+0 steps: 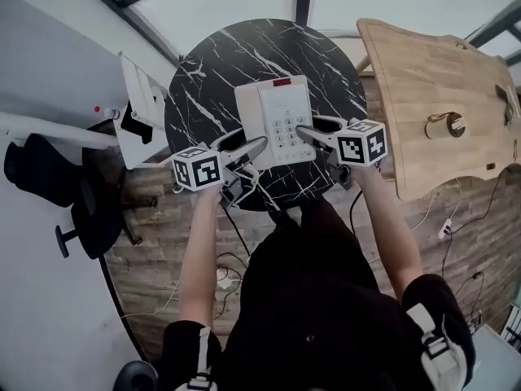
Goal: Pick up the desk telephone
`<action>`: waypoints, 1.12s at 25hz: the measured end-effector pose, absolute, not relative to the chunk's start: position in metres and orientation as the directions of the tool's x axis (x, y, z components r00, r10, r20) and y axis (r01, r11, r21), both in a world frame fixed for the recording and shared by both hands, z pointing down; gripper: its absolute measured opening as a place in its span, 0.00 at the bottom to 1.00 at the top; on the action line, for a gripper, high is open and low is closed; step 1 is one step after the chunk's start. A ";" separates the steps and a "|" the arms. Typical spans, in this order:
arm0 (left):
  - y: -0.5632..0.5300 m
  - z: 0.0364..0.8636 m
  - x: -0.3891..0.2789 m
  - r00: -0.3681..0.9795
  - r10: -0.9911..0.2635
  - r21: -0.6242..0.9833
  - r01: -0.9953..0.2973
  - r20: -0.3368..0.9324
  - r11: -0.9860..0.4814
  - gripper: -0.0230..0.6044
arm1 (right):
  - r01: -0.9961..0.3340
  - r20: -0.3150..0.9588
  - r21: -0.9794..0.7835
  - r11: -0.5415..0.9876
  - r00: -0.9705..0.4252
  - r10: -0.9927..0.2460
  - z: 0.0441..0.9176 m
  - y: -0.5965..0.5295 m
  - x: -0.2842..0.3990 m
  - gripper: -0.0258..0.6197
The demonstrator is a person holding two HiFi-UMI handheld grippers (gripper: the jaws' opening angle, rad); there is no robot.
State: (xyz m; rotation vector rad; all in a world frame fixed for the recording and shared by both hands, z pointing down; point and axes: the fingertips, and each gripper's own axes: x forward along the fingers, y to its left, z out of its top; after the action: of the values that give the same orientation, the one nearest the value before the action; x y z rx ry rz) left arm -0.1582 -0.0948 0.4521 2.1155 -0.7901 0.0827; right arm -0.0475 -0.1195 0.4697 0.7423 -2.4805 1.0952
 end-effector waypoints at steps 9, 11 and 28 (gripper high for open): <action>-0.104 0.377 -0.183 0.801 -0.545 0.607 -0.567 0.248 -0.557 0.58 | -0.569 0.407 -0.473 0.673 -0.818 -0.406 0.388 -0.132 -0.072 0.38; -0.111 0.357 -0.190 0.802 -0.547 0.584 -0.570 0.242 -0.577 0.58 | -0.566 0.395 -0.450 0.691 -0.820 -0.414 0.367 -0.140 -0.080 0.38; -0.134 0.246 -0.201 0.787 -0.608 0.408 -0.590 0.099 -0.697 0.58 | -0.553 0.244 -0.294 0.780 -0.832 -0.498 0.255 -0.164 -0.090 0.38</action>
State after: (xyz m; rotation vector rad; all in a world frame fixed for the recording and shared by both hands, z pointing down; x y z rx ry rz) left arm -0.2014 -0.1337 0.2464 2.5550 -0.9025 -0.0612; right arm -0.0902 -0.1639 0.2548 0.8374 -2.8176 0.5373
